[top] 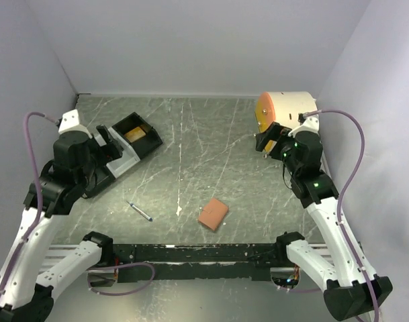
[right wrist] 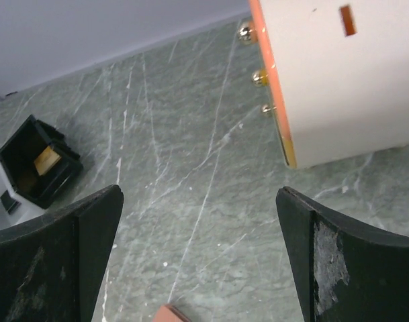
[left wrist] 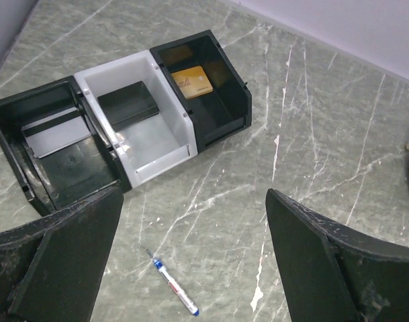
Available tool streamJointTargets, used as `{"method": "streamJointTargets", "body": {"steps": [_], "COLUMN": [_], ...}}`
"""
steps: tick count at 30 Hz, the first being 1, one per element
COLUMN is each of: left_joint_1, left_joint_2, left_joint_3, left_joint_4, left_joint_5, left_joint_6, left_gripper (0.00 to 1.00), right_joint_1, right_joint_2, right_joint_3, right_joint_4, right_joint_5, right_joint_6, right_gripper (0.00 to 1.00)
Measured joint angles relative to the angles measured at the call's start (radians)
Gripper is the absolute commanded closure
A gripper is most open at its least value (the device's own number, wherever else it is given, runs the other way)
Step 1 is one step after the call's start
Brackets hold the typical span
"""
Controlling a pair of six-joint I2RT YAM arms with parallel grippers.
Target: Take the credit cards out of the card holder
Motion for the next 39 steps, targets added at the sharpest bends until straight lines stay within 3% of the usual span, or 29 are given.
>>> {"method": "streamJointTargets", "body": {"steps": [5,14,21,31,39], "left_joint_1": [0.023,0.114,0.201,0.219,0.233], "left_joint_2": [0.143,0.549,0.636,0.692,0.888], "left_joint_3": [0.006,0.058,0.058,0.056,0.127], "left_joint_4": [0.052,0.105,0.14,0.207,0.231], "left_joint_5": [0.053,0.184,0.24,0.229,0.213], "left_joint_6": [0.005,-0.023,-0.11,-0.239,-0.272], "left_gripper": [0.01,0.02,0.07,0.18,0.25], "right_joint_1": [-0.016,-0.028,-0.03,-0.03,-0.031], "right_joint_2": [0.009,0.093,0.197,0.245,0.259], "right_joint_3": [-0.058,-0.178,-0.107,0.06,0.069], "right_joint_4": [0.053,0.29,0.338,0.226,0.167], "right_joint_5": [-0.121,-0.472,-0.71,-0.779,-0.797], "right_joint_6": [0.024,0.138,0.14,-0.016,-0.058], "right_gripper": [0.0,0.0,0.0,0.0,0.0]}}
